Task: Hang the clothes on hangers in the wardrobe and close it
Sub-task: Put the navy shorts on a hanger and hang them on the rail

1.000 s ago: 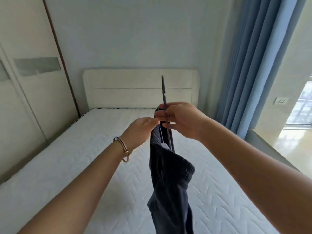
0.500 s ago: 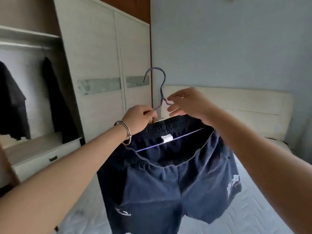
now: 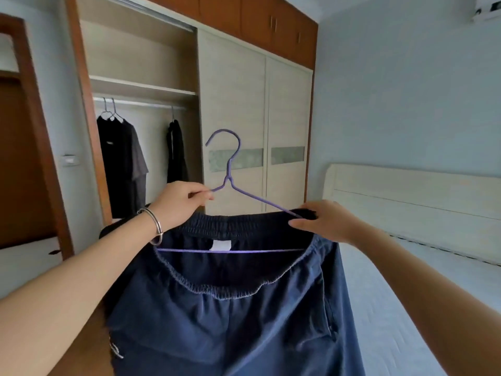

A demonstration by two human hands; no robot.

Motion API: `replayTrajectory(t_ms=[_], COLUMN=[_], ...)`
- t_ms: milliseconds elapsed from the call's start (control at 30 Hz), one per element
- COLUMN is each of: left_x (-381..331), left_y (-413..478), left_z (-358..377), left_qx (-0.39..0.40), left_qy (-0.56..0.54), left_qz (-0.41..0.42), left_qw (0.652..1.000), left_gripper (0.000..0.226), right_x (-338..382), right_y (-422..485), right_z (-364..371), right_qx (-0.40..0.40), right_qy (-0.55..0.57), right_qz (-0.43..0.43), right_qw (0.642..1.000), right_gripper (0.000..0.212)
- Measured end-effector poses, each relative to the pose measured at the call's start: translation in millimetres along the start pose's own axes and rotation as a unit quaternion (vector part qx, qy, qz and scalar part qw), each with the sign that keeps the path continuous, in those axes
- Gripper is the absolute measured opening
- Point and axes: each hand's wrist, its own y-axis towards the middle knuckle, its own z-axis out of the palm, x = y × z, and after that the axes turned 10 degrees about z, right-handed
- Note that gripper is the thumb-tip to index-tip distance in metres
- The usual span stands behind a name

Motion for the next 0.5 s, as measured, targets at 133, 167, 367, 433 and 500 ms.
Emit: replayTrajectory(t_ms=[133,167,367,433,500], left_x=[67,83,147,166,190], left_y=[-17,-21,-39,-44,-49], left_z=[-57,-71,-136,-152,-165], left_qx=[-0.007,-0.013,-0.036,-0.05,-0.066], left_qy=[0.014,0.01,0.042,0.046,0.05], left_qz=[-0.02,-0.023,-0.024,-0.029,-0.039], left_qw=[1.0,1.0,0.998,0.997,0.996], left_gripper=[0.02,0.02,0.026,0.027,0.027], right_x=[68,87,193,221,246], right_y=[29,36,76,89,101], right_z=[45,55,103,117,131], right_qx=[-0.015,-0.019,-0.079,-0.085,-0.079], right_qy=[0.092,0.113,0.14,0.13,0.104], right_qz=[-0.033,-0.038,-0.087,-0.098,-0.118], right_qw=[0.995,0.993,0.983,0.983,0.984], right_gripper=[0.031,0.031,0.038,0.043,0.05])
